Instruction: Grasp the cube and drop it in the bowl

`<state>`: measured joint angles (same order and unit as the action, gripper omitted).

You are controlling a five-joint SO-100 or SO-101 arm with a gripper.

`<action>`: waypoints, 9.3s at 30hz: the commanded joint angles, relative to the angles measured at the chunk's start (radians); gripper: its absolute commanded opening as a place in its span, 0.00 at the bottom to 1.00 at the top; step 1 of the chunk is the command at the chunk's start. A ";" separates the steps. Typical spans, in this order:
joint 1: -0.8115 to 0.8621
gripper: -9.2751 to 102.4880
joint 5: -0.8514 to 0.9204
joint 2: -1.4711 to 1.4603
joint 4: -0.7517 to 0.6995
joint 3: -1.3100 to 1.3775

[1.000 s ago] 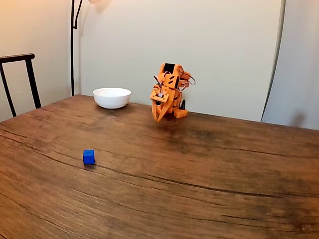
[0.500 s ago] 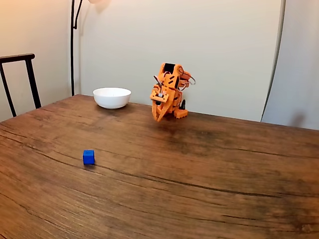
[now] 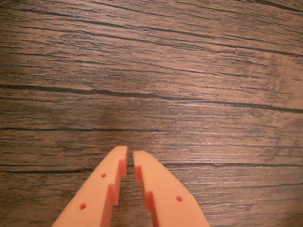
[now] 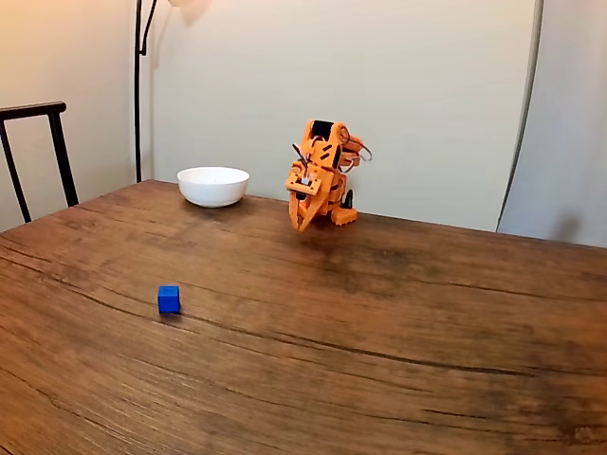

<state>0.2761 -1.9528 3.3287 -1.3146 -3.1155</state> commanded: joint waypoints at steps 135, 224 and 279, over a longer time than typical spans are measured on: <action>-0.037 0.41 0.420 -1.931 0.658 1.755; -0.011 0.22 0.348 -2.614 0.626 2.102; 0.002 0.09 0.238 -2.370 0.244 2.349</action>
<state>0.2623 -1.7104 0.8560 -1.0262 -0.8345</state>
